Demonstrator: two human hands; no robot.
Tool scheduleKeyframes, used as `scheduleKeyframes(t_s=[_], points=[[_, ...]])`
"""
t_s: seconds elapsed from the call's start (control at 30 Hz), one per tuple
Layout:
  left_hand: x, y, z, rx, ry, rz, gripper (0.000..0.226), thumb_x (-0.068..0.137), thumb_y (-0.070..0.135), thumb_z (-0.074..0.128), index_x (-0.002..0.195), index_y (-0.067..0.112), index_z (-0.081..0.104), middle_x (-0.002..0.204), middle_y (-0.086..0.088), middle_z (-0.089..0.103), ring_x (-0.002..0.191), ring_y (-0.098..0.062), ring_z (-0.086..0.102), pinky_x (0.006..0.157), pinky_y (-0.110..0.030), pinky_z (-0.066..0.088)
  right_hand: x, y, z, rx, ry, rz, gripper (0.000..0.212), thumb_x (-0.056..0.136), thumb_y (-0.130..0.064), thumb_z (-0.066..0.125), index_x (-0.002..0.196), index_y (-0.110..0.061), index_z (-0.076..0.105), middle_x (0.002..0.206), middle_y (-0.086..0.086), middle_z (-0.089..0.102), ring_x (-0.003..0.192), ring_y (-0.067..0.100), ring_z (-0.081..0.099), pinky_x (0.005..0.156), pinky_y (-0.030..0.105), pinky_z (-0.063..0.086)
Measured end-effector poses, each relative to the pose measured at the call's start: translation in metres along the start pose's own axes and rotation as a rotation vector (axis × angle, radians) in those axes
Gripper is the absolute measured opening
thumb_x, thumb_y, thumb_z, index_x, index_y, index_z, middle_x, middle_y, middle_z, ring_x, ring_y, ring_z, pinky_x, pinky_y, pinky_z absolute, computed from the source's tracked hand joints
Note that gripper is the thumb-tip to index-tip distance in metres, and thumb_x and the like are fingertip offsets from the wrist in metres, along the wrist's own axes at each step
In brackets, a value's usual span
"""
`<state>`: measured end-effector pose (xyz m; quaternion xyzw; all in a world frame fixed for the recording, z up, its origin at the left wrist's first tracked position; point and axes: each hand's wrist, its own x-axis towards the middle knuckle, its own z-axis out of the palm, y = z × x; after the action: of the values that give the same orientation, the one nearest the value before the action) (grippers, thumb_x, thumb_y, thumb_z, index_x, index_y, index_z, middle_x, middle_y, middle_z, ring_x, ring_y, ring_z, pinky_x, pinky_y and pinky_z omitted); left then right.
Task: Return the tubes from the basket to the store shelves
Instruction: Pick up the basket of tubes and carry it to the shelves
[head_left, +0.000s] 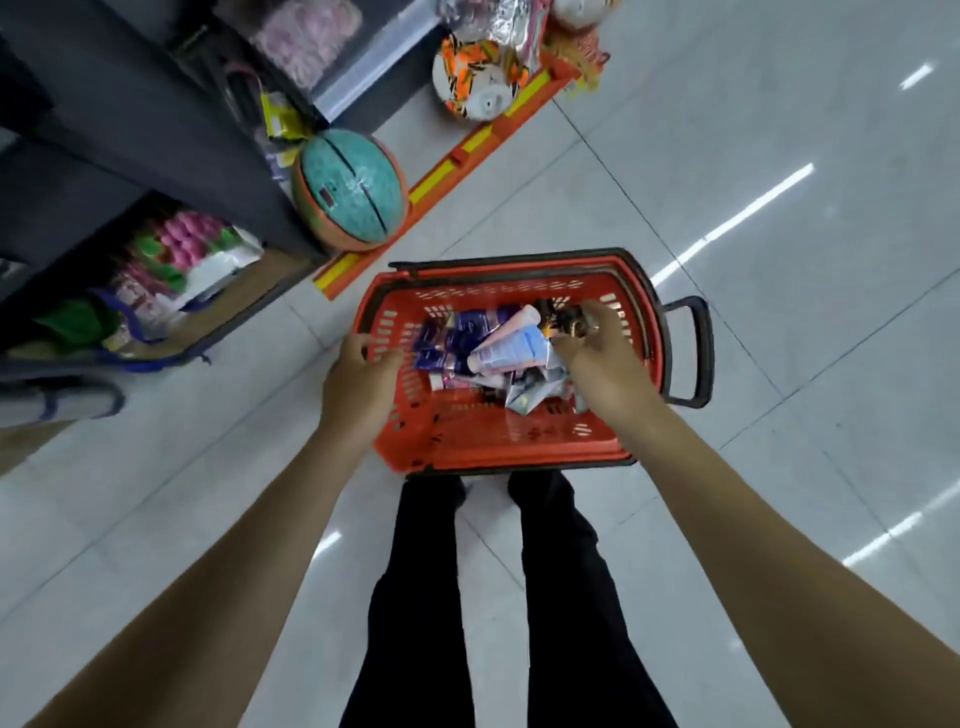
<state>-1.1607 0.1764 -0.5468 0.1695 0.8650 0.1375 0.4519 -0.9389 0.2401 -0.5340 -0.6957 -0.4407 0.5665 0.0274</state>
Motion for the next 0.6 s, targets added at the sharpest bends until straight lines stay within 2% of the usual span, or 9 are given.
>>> scheduleKeyframes(t_s=[0.03, 0.1, 0.17, 0.23, 0.3, 0.37, 0.43, 0.53, 0.6], points=[[0.021, -0.008, 0.010, 0.009, 0.014, -0.009, 0.042, 0.083, 0.053, 0.056, 0.117, 0.028, 0.056, 0.109, -0.001, 0.068, 0.093, -0.022, 0.068, 0.079, -0.040, 0.057, 0.018, 0.010, 0.006, 0.018, 0.023, 0.013, 0.066, 0.075, -0.054, 0.052, 0.135, -0.043, 0.028, 0.135, 0.010, 0.054, 0.106, 0.029, 0.054, 0.095, 0.051, 0.049], [0.059, -0.018, 0.028, 0.012, 0.059, -0.044, 0.053, 0.078, 0.055, 0.057, 0.123, 0.028, 0.055, 0.112, -0.004, 0.066, 0.094, -0.024, 0.067, 0.071, -0.038, 0.056, 0.052, 0.027, 0.015, 0.017, 0.124, 0.067, 0.070, 0.081, -0.047, 0.055, 0.144, -0.033, 0.026, 0.141, 0.011, 0.049, 0.120, 0.031, 0.049, 0.103, 0.052, 0.042], [0.092, -0.031, 0.044, -0.002, 0.126, -0.079, 0.059, 0.079, 0.049, 0.060, 0.132, 0.024, 0.051, 0.121, -0.012, 0.060, 0.106, -0.032, 0.064, 0.079, -0.044, 0.056, 0.082, 0.050, 0.018, -0.037, 0.230, 0.128, 0.069, 0.090, -0.038, 0.056, 0.149, -0.023, 0.024, 0.147, 0.017, 0.037, 0.133, 0.035, 0.038, 0.110, 0.048, 0.033], [0.119, -0.043, 0.058, 0.041, 0.206, -0.148, 0.067, 0.087, 0.038, 0.063, 0.146, 0.020, 0.037, 0.138, -0.021, 0.045, 0.124, -0.039, 0.050, 0.091, -0.051, 0.049, 0.112, 0.076, 0.019, -0.097, 0.336, 0.136, 0.074, 0.091, -0.042, 0.058, 0.151, -0.021, 0.021, 0.150, 0.022, 0.029, 0.139, 0.037, 0.030, 0.114, 0.047, 0.028], [0.138, -0.058, 0.068, 0.043, 0.234, -0.225, 0.076, 0.089, 0.034, 0.064, 0.152, 0.021, 0.023, 0.146, -0.023, 0.036, 0.132, -0.042, 0.040, 0.100, -0.055, 0.043, 0.134, 0.098, 0.020, -0.143, 0.425, 0.119, 0.081, 0.086, -0.050, 0.060, 0.151, -0.023, 0.019, 0.153, 0.022, 0.025, 0.141, 0.038, 0.026, 0.116, 0.048, 0.026], [0.151, -0.072, 0.075, 0.014, 0.213, -0.240, 0.074, 0.086, 0.034, 0.063, 0.150, 0.022, 0.026, 0.143, -0.022, 0.041, 0.129, -0.043, 0.045, 0.103, -0.057, 0.042, 0.146, 0.114, 0.017, -0.145, 0.497, 0.146, 0.086, 0.079, -0.052, 0.056, 0.151, -0.024, 0.019, 0.152, 0.022, 0.025, 0.140, 0.039, 0.027, 0.116, 0.050, 0.026], [0.155, -0.081, 0.075, -0.001, 0.195, -0.231, 0.063, 0.084, 0.029, 0.059, 0.142, 0.024, 0.034, 0.135, -0.017, 0.052, 0.117, -0.037, 0.055, 0.096, -0.054, 0.049, 0.152, 0.123, 0.010, -0.134, 0.530, 0.215, 0.085, 0.075, -0.046, 0.053, 0.150, -0.023, 0.021, 0.148, 0.020, 0.032, 0.136, 0.040, 0.034, 0.112, 0.052, 0.032], [0.157, -0.086, 0.071, 0.012, 0.189, -0.176, 0.043, 0.093, 0.021, 0.056, 0.134, 0.020, 0.041, 0.120, -0.007, 0.059, 0.097, -0.024, 0.056, 0.085, -0.041, 0.050, 0.159, 0.130, -0.004, -0.151, 0.504, 0.312, 0.076, 0.079, -0.040, 0.059, 0.145, -0.021, 0.027, 0.137, 0.017, 0.048, 0.123, 0.041, 0.049, 0.103, 0.054, 0.042], [0.158, -0.086, 0.069, 0.051, 0.163, -0.157, 0.039, 0.097, 0.020, 0.055, 0.133, 0.017, 0.040, 0.115, -0.006, 0.058, 0.095, -0.023, 0.055, 0.086, -0.043, 0.051, 0.163, 0.131, -0.017, -0.132, 0.429, 0.383, 0.067, 0.081, -0.034, 0.064, 0.138, -0.016, 0.033, 0.128, 0.014, 0.055, 0.113, 0.038, 0.056, 0.097, 0.054, 0.047]])
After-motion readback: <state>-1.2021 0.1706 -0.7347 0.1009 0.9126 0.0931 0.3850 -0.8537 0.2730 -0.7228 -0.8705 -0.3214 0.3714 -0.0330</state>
